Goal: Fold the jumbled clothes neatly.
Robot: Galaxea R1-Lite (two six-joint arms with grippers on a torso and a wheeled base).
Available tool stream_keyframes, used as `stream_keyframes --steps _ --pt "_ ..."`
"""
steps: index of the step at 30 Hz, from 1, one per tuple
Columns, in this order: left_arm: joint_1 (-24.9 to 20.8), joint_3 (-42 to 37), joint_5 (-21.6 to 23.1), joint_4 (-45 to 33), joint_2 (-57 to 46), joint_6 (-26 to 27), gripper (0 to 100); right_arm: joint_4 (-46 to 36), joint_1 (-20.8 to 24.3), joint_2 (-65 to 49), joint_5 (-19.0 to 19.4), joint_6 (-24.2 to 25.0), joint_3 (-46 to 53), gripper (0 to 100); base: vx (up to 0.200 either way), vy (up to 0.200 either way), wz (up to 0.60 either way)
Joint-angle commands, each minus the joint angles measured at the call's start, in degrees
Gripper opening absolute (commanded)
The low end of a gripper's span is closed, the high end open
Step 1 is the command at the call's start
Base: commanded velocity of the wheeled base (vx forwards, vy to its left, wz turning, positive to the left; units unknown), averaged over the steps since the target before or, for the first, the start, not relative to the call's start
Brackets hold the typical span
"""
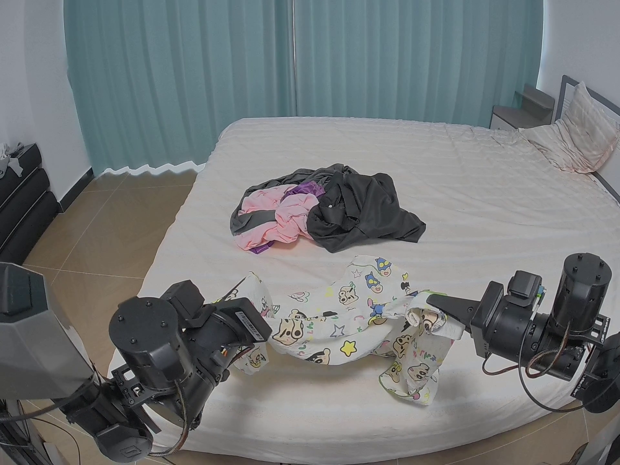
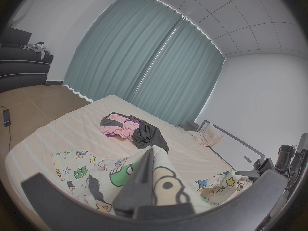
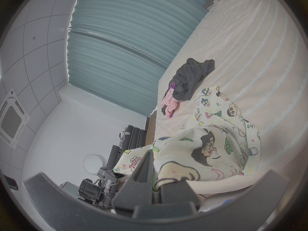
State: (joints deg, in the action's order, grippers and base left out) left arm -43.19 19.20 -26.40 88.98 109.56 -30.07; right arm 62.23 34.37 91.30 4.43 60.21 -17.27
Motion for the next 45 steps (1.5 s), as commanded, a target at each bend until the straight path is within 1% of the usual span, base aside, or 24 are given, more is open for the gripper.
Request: stream_keyframes --steps 1,4,10,19,25,31,37,39,41,43,45 --pt "-0.31 0.05 0.04 1.02 0.13 -0.07 0 0.08 -0.18 -0.06 0.06 0.0 -0.04 0 0.0 -0.2 0.0" --pt "-0.31 0.05 0.04 1.02 0.13 0.02 0 0.08 -0.26 -0.24 0.06 0.0 -0.13 0 0.0 -0.2 0.0" --pt "-0.23 0.05 0.04 1.02 -0.05 0.1 0 5.27 -1.05 0.02 -0.29 0.0 0.4 0 0.0 -0.2 0.0" --pt "-0.23 0.14 -0.05 1.02 -0.4 0.1 0 5.35 -1.14 -0.24 -0.38 0.0 0.49 0 0.0 -0.2 0.0" --pt "-0.23 0.31 -0.05 1.02 -0.57 -0.07 0 5.35 -2.46 -0.24 -0.38 -0.09 0.31 0 0.0 -0.2 0.0" --pt "-0.31 0.84 -0.05 1.02 -0.66 0.02 0 5.35 -2.55 -0.15 -0.38 -0.09 0.22 0 0.0 -0.2 0.0" --pt "-0.23 3.12 0.04 1.02 -1.1 0.63 0 5.44 -2.72 -0.15 -0.38 -0.18 0.31 0 0.0 -0.2 0.0" --pt "-0.31 4.62 -0.05 1.02 -1.19 1.51 0 5.35 -2.81 -0.15 -0.38 -0.18 0.22 0 0.0 -0.2 0.0" --pt "-0.4 5.23 -0.05 1.02 -1.1 3.97 0 5.35 -3.34 -0.15 -0.29 -0.18 0.14 0 0.0 -0.2 0.0" --pt "-1.11 5.32 -0.14 1.02 -0.84 5.99 0 5.35 -3.69 -0.15 -0.29 -0.18 0.14 0 0.0 -0.2 0.0" --pt "-1.98 5.41 -0.23 1.02 -0.75 6.87 0 5.35 -3.69 -0.15 -0.38 -0.18 0.14 0 0.0 -0.2 0.0"
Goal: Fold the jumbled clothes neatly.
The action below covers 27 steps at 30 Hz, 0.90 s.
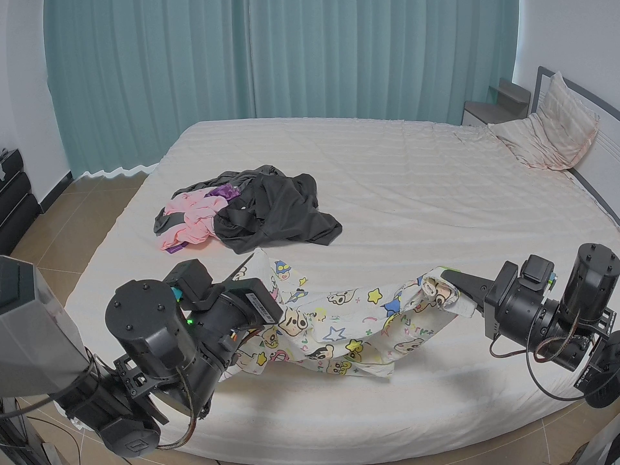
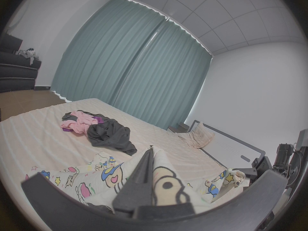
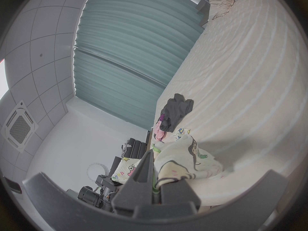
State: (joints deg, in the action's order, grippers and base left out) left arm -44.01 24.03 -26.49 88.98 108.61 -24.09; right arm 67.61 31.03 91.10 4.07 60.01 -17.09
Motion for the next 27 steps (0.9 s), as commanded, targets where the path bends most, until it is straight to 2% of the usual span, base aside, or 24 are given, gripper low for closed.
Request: stream_keyframes --steps 1,27 --pt "-1.61 0.76 -0.14 1.02 0.2 0.97 0 0.07 -0.35 -0.05 -0.03 0.02 -0.05 0 0.0 -0.2 0.0" --pt "-2.13 3.48 -0.4 1.02 0.55 0.97 0 0.07 -2.37 -0.22 -0.03 -0.42 -0.22 0 0.0 -0.2 0.0"
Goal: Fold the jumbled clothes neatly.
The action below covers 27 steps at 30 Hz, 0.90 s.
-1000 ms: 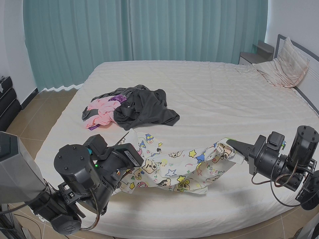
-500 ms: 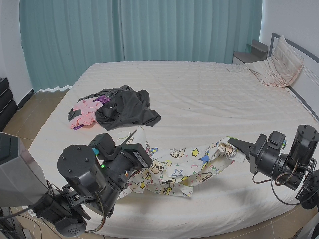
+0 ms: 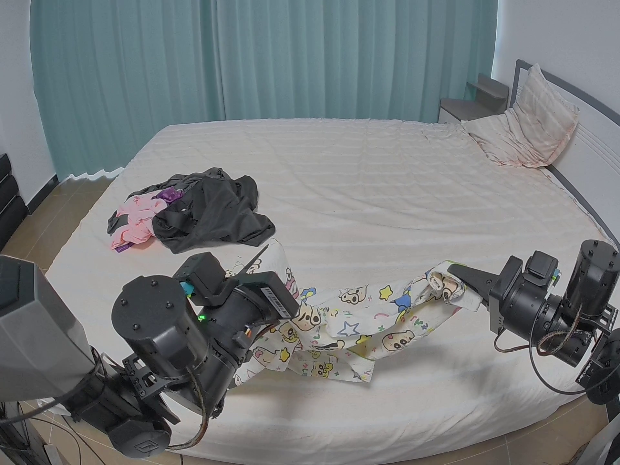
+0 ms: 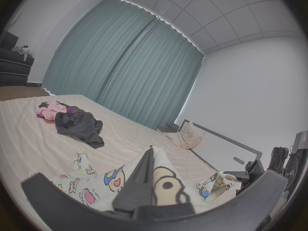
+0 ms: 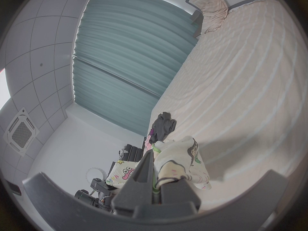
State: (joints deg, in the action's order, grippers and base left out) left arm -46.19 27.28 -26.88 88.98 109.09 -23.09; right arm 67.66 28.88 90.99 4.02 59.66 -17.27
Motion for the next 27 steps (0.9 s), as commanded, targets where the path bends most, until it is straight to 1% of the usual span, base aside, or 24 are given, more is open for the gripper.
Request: stream_keyframes --steps 1,9,15,27 --pt "0.05 0.23 -0.1 1.02 0.07 -0.03 0 0.02 -0.32 -0.11 0.02 -0.07 -0.04 0 0.0 -0.2 0.0" --pt "-0.04 0.23 -0.1 1.02 -0.02 0.06 0 0.02 -0.67 -0.73 -1.21 -0.16 -0.39 0 0.0 -0.2 0.0" --pt "-0.04 0.32 -1.24 1.02 0.07 0.15 0 0.02 -0.67 -0.73 -1.21 -0.16 -0.39 0 0.0 -0.2 0.0" --pt "-0.04 0.23 -1.42 1.02 -0.02 0.06 0 0.02 -0.75 -0.73 -1.21 -0.16 -0.57 0 0.0 -0.2 0.0"
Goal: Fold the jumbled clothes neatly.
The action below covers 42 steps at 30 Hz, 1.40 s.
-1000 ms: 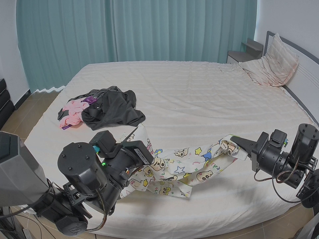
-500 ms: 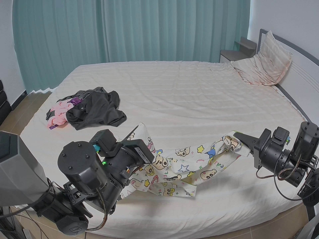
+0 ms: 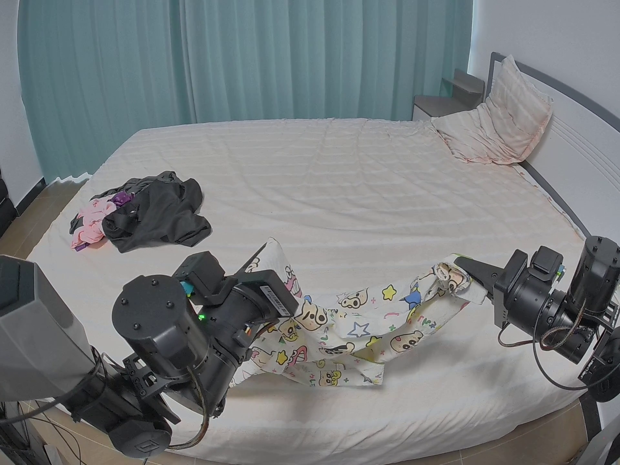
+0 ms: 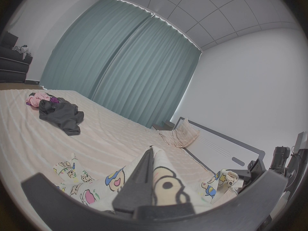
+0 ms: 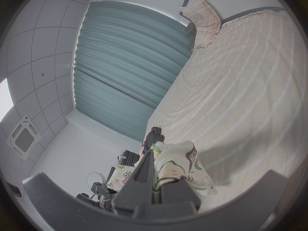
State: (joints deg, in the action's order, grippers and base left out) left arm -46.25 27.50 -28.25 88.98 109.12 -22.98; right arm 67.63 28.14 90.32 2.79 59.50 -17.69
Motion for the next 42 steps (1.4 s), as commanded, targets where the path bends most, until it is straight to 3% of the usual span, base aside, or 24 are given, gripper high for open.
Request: stream_keyframes --steps 1,10,23,33,42 --pt "-0.07 0.01 -0.06 1.02 -0.05 -0.05 0 0.04 -0.1 -0.06 0.02 0.0 -0.24 0 0.0 -0.2 0.0" --pt "-0.07 0.01 -0.14 1.02 0.04 -0.4 0 0.04 -0.27 0.03 0.02 0.0 -0.24 0 0.0 -0.2 0.0" --pt "-0.07 -0.7 -0.32 1.02 -0.13 -0.84 0 0.04 -0.27 -0.06 0.02 -0.09 -0.07 0 0.0 0.0 0.0" --pt "-0.77 -1.49 -1.46 1.02 -1.98 -0.66 0 -0.13 -0.19 -5.24 0.11 -2.11 0.99 0 -0.2 0.0 0.0" --pt "-2.26 -5.18 -1.2 1.02 -10.33 1.8 0 -1.01 1.92 -17.46 1.51 -9.76 1.96 0 -0.2 0.0 0.0"
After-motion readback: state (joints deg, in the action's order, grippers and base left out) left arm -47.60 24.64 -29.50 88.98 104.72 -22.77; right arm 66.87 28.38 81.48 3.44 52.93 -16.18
